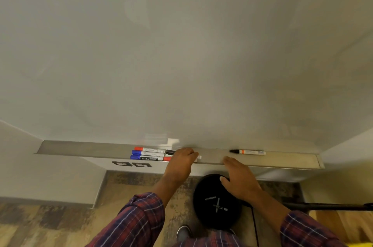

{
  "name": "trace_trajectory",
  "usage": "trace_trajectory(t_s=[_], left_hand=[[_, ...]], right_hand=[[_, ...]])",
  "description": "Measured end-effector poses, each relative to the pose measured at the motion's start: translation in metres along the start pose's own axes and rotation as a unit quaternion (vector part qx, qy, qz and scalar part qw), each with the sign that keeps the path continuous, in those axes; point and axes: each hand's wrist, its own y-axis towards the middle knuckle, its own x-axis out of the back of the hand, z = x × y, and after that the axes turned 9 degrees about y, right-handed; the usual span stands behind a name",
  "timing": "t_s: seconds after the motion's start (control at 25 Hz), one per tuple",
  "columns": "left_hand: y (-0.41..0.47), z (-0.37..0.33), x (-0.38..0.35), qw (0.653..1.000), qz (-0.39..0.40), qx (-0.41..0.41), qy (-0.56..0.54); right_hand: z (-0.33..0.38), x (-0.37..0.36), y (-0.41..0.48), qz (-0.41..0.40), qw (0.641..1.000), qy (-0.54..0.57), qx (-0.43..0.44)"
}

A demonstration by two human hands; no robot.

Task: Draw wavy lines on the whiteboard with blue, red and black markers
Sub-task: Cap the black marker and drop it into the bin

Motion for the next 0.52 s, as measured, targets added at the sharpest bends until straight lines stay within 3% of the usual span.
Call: trace_trajectory(t_s=[0.12, 0.52], left_hand=[[0.004, 0.006, -0.012, 0.999, 0.03, 0.023, 0.011], [0.007, 0.01, -0.027, 0.995, 0.084, 0.045, 0.025]], right_hand=[[-0.011, -0.008, 0.0, 0.049, 0.996, -0.076, 0.004], [-0.017, -0.015, 0.005, 0.061, 0.995, -0.073, 0.01]])
